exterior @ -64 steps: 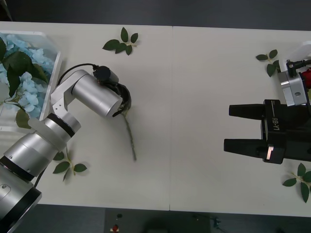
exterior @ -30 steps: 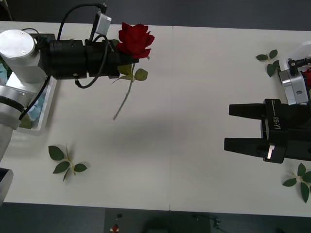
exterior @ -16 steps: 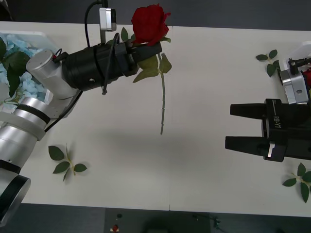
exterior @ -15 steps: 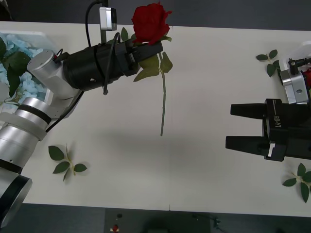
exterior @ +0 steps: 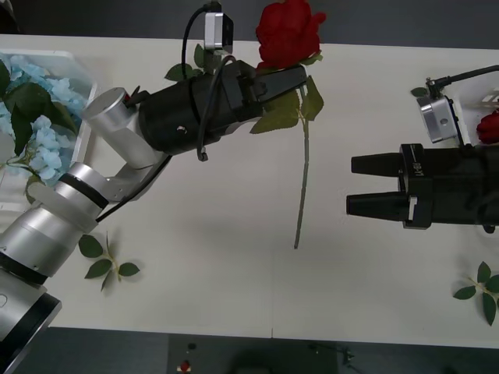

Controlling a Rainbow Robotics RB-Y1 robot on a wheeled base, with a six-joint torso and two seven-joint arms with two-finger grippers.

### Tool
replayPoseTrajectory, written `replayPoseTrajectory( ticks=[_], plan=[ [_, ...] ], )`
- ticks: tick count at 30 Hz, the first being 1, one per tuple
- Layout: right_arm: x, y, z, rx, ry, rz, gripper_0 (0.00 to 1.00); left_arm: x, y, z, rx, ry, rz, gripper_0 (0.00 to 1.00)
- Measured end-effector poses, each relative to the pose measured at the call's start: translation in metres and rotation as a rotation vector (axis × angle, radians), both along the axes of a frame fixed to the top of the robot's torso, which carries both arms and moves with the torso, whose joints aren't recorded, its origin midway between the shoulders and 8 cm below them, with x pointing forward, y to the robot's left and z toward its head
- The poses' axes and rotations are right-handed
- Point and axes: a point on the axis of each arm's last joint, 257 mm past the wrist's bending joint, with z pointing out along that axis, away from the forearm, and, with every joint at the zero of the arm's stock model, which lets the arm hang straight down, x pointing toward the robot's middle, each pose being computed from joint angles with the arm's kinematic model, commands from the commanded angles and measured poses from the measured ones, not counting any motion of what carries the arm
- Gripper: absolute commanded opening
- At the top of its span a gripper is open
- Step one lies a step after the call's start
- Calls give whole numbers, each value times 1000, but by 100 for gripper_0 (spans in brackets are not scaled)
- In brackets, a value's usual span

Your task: Put the red flowers into the right box and the blue flowers into the left box

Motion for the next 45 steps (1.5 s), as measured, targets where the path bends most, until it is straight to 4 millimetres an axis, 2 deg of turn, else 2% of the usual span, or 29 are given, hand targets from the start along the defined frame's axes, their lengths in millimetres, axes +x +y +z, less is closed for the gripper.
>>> replayPoseTrajectory(
  ticks=[8,18,19,20,21,22,38,39,40,41,42,45],
  plan=[
    [5,19,-7,29,18,-9,100,7,-30,5,-43,62,35,0],
    [11,44,-13,106,63,3,100,7,-34,1,-26,52,41,0],
    [12,45,-13,113,66,2,76,7,-34,1,-26,52,41,0],
    [13,46,-13,119,68,0,46,7,-34,1,-26,52,41,0],
    [13,46,-13,121,69,-1,2,7,-34,1,-26,52,41,0],
    [13,46,-13,123,69,-1,0,7,-34,1,-26,52,41,0],
    [13,46,-13,123,69,-1,0,6,-35,-1,-18,46,44,2],
    [13,46,-13,123,70,-1,0,7,-36,-2,-13,43,48,12],
    [13,46,-13,123,70,-1,0,9,-36,-3,-10,43,54,57],
    [13,46,-13,123,70,-1,0,10,-36,-3,-10,45,58,80],
    [13,46,-13,123,70,-1,0,10,-36,-3,-10,46,61,97],
    [13,46,-13,123,70,-1,0,12,-36,-3,-9,48,65,100]
  ],
)
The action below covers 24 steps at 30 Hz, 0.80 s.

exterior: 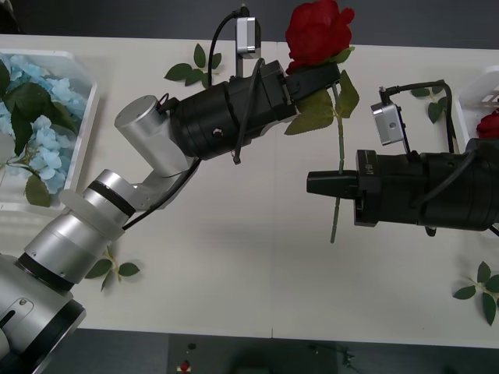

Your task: Put the red flowers into the right box and the blue flowers into the left box

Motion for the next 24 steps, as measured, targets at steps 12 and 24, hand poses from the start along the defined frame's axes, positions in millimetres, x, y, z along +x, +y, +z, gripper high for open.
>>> replayPoseTrajectory(
  ticks=[12,24],
  plan=[
    [10,-7,1,-3,-5,-34,0,20,50,-41,214,-86,62,100],
    [114,-201,13,-246,95,-376,0,-1,200,-110,617,-175,21,100]
  ],
)
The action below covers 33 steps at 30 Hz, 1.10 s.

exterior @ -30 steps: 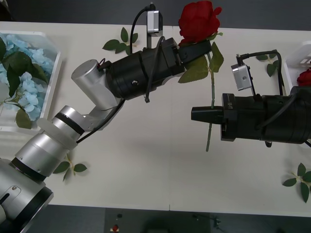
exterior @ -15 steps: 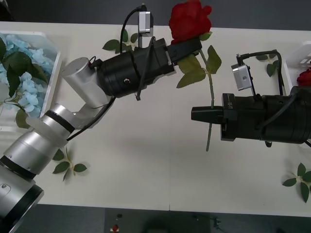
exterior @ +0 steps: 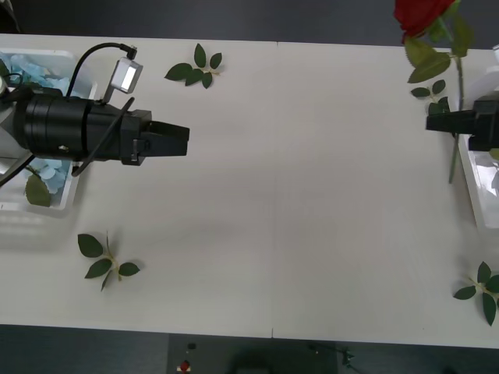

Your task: Put the red flowers into the right box and the blue flowers into the left box

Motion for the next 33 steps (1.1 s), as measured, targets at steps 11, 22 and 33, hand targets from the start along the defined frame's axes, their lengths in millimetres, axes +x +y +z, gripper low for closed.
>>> replayPoseTrajectory(
  ticks=[11,22,33],
  plan=[
    [32,-263,-60,-454,67,-498,0,-47,29,17,82,-318,19,100],
    [18,-351,-71,-506,164,-788,22,-80,-13,39,43,-439,127,100],
    [19,-351,-73,-430,195,-858,100,-74,-13,45,37,-453,154,100]
  ],
)
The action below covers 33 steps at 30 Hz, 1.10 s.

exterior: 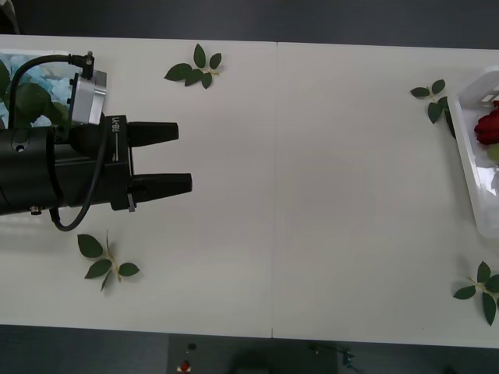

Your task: Put the red flowers into the right box and the blue flowers into the left box

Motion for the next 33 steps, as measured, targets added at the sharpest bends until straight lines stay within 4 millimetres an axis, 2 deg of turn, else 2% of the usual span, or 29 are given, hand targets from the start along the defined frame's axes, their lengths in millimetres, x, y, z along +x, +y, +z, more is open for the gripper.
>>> replayPoseTrajectory(
  ticks=[2,5,7,9,12,13,17,19,21,26,29,33],
  plan=[
    [1,3,0,2,-1,7,100,6,2,1,3,-6,9,100],
    [6,19,-1,9,-4,40,100,15,5,4,24,-36,19,100],
    [13,44,-1,43,-14,82,100,18,5,7,28,-49,20,100],
    [19,83,2,129,-25,135,100,19,4,9,28,-54,19,100],
    [22,159,12,283,-37,249,100,19,5,9,28,-54,19,100],
    [19,191,15,322,-39,305,100,19,5,9,28,-53,20,100],
    [-12,304,22,390,-29,544,100,24,9,6,30,-47,34,100],
    [-38,353,27,382,-32,687,100,28,13,4,32,-42,45,100],
    [-62,390,34,334,-65,842,100,31,15,3,33,-38,53,100],
    [-106,450,61,344,-182,1098,100,33,17,2,34,-35,59,100],
    [-126,473,74,407,-221,1182,100,33,17,2,34,-35,59,100],
    [-146,494,86,420,-305,1306,100,33,17,2,34,-35,59,100]
  ],
)
